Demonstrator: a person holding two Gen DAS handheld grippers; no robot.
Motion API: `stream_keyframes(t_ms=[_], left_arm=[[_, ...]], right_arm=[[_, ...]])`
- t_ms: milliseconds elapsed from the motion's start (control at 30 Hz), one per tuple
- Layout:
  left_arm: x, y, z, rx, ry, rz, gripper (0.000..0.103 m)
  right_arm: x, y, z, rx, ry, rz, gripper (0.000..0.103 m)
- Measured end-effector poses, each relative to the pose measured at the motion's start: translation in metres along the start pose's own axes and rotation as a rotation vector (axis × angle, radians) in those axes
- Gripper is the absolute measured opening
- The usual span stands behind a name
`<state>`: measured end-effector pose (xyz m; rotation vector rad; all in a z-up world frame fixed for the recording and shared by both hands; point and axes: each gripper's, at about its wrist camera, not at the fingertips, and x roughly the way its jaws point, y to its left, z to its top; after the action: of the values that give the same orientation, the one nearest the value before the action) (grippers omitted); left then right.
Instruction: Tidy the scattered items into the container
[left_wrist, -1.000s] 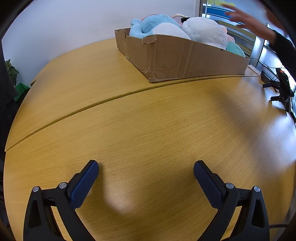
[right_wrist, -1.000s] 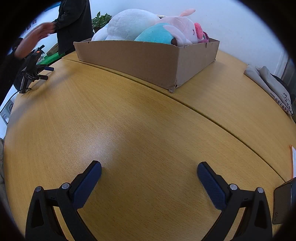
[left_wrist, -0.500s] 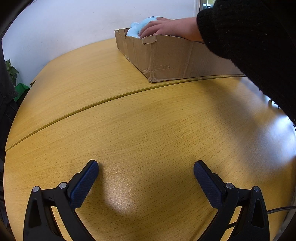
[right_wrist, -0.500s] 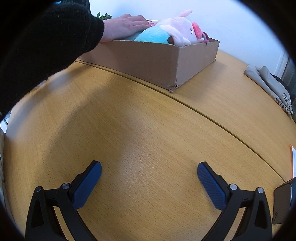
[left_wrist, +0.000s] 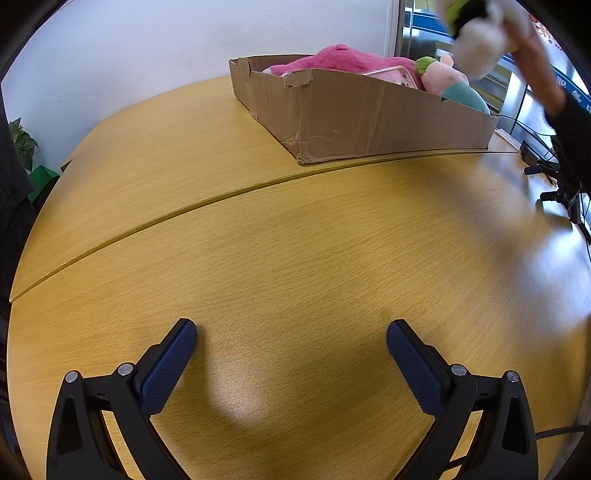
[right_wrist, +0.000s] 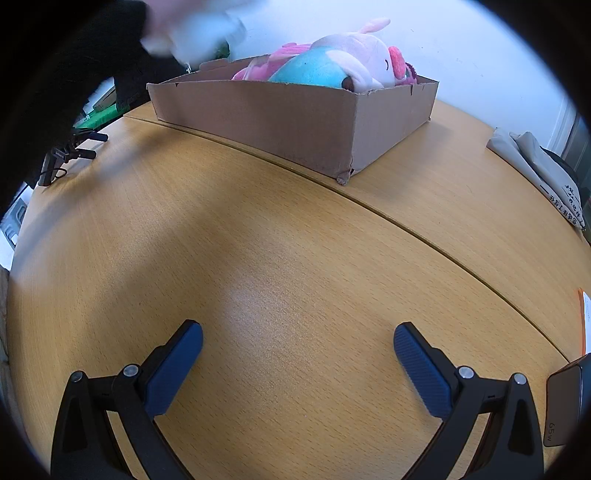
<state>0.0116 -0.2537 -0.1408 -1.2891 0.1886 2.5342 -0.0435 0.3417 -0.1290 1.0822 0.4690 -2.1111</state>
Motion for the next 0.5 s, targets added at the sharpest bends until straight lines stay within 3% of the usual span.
stream_keyframes(t_ms=[500], left_arm=[[-0.0012, 0.0001, -0.0001, 0.000, 0.000, 0.001, 0.103]], right_arm=[[0.0002, 0.0002, -0.0006, -0.001, 0.000, 0.000, 0.103]])
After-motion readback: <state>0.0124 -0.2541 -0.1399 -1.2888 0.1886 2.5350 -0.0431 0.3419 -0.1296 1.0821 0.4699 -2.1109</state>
